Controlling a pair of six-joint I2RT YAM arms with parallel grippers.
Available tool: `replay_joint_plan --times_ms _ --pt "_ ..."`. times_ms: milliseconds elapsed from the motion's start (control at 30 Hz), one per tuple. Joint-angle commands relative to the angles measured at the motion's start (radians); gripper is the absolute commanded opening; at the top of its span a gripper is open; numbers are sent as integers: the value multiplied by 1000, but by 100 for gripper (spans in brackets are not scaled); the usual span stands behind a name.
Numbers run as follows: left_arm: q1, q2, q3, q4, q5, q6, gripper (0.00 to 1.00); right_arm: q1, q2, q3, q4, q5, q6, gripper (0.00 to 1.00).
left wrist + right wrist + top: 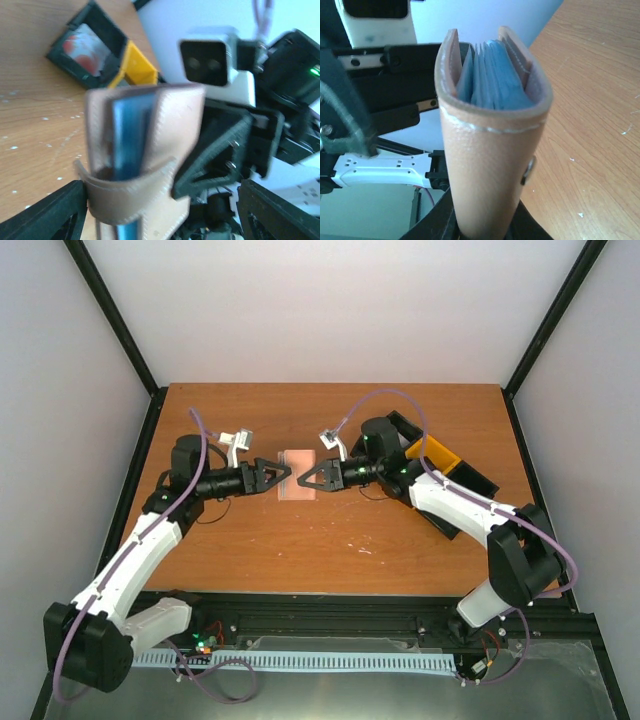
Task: Put the credit cards into the card holder
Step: Close the card holder at the center of the board.
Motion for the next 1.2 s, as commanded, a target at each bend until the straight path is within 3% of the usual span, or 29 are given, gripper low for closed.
replay_joint_plan --times_ms 0,133,333,567,767,833,933,1067,1167 --pt "3 -70 -59 132 179 -58 83 0 -27 6 132 -17 120 14" --pt "3 -77 -97 143 191 -67 82 11 -12 -4 290 8 243 15" --pt "3 -87 -95 203 166 -114 74 29 17 16 323 31 275 16" --pt "3 -127 -119 322 59 -211 49 52 32 -9 378 45 318 17" --pt "3 -137 -136 287 51 -165 24 57 32 -25 416 88 361 20" --pt "3 -139 -133 254 46 -132 14 57 33 -24 412 107 370 26" --pt "3 -137 -90 132 -19 -39 1 53 14 -29 321 186 347 49" --pt "-5 -100 -1 -126 -228 114 1 30 -59 -126 289 340 342 62" --pt "-72 -34 47 -257 -452 201 1 15 -102 -200 298 387 366 66"
